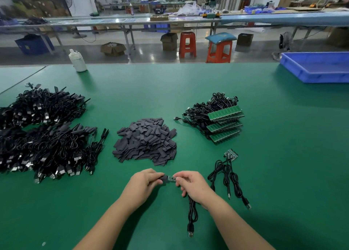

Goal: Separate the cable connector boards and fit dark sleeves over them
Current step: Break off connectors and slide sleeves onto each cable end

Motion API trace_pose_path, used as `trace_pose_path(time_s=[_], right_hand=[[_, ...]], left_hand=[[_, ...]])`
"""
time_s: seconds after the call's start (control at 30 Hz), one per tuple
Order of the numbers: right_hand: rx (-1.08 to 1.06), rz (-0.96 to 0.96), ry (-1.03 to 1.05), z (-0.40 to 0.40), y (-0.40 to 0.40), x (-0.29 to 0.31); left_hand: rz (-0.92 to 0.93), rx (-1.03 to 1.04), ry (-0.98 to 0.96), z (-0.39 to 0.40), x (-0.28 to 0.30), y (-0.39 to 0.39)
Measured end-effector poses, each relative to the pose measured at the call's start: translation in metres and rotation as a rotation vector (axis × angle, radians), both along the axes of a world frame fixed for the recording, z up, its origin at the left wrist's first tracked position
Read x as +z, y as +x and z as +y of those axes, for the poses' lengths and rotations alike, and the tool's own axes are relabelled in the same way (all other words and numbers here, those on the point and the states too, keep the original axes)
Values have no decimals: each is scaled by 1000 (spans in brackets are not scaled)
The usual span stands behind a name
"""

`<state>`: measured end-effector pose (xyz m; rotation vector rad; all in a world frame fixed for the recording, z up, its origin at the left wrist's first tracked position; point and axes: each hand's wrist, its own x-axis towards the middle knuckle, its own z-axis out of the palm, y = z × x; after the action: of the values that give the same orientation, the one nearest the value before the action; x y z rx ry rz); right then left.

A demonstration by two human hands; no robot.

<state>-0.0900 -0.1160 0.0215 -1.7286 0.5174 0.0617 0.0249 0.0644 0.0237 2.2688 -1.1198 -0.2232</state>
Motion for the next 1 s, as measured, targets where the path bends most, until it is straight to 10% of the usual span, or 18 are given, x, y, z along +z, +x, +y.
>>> trace_pose_path(time_s=[1.0], right_hand=[[34, -3, 43, 3, 2, -6]], left_hand=[[-124, -75, 92, -18, 2, -11]])
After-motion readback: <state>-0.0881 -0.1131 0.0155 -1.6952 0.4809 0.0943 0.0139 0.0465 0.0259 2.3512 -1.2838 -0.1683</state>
